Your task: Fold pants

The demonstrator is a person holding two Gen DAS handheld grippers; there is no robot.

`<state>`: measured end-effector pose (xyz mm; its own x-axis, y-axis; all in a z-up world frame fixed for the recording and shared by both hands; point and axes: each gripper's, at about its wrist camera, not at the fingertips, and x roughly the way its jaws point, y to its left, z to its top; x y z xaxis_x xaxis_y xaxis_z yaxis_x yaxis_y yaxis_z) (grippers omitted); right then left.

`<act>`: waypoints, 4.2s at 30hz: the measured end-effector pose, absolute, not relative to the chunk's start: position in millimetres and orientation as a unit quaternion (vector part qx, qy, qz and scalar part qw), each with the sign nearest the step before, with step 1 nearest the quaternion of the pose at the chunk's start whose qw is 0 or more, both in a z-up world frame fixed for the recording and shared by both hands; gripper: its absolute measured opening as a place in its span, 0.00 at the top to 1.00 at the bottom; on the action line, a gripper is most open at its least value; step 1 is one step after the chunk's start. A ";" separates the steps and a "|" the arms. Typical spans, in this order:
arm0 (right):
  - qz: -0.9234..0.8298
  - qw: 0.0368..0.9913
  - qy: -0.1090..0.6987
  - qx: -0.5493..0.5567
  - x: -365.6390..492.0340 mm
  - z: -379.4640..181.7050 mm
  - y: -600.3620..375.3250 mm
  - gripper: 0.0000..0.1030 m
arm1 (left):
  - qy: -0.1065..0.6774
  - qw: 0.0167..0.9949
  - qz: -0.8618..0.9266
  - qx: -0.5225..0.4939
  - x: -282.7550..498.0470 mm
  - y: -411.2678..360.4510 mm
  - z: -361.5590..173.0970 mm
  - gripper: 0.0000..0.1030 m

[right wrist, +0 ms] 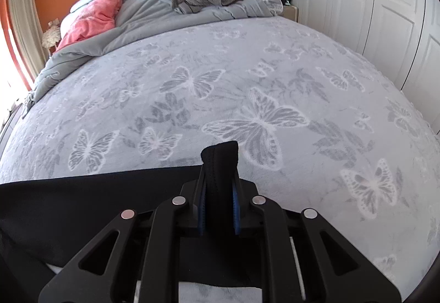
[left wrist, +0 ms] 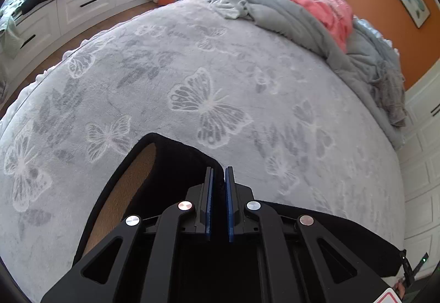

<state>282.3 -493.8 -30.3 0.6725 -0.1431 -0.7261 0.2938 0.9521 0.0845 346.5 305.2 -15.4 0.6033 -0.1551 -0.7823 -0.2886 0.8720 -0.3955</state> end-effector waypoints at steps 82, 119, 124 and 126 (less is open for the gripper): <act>-0.133 0.826 0.429 0.340 58.0 -99.3 -531.9 0.79 | 0.516 0.810 0.074 -0.268 72.9 343.1 -74.4 0.65; 0.165 0.876 0.454 0.012 313.9 -74.6 -9.7 1.00 | 0.536 0.824 0.054 -0.177 91.4 293.5 -96.8 0.60; 0.240 0.849 0.469 -0.042 256.5 -80.8 13.1 1.00 | 0.535 0.827 0.069 -0.158 96.0 276.2 -95.0 0.60; 0.208 0.841 0.493 -0.081 270.7 -118.1 30.8 1.00 | 0.534 0.828 0.078 -0.151 97.5 270.5 -95.7 0.58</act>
<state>270.7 30.8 -118.1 0.4275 0.2692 -0.8630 -0.4292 0.9006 0.0683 97.5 270.5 -95.7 0.4177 -0.0324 -0.9080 -0.2895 0.9425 -0.1669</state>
